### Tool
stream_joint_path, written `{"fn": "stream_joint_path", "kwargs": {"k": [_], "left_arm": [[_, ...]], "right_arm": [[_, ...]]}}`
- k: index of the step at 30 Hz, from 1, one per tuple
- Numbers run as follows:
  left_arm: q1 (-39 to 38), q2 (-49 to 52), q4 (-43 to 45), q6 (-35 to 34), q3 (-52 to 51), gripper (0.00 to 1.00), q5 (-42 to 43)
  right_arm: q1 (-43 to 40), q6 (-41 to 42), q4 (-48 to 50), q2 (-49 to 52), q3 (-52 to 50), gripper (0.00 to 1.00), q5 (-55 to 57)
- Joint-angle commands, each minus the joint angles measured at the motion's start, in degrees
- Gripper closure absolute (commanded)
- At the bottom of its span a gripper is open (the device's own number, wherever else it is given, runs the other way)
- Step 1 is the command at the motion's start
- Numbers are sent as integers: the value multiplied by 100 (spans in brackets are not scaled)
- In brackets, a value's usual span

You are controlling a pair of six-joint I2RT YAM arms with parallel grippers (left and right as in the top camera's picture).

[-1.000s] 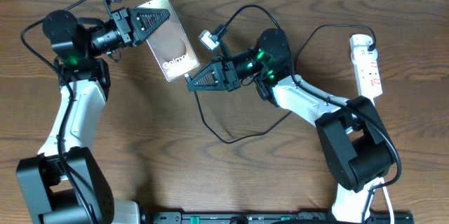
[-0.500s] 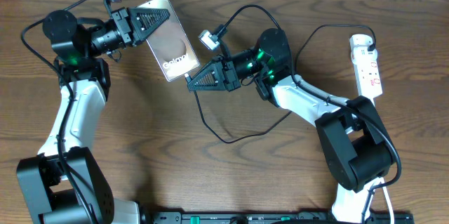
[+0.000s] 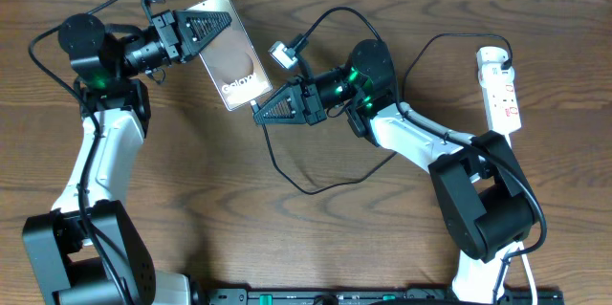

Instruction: Plug charger to phone and switch on socket

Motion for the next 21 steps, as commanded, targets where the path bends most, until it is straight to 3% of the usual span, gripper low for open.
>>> {"fn": "stream_joint_path", "kwargs": {"k": [1,21], "left_arm": [[-44,-96,28,81,105,93,262],[-46,-96,26,79,105,93,192]], "right_arm": [[-4,-127,35,-31,59,99,457],[50,-369,-282,-31,59,99,417]]}}
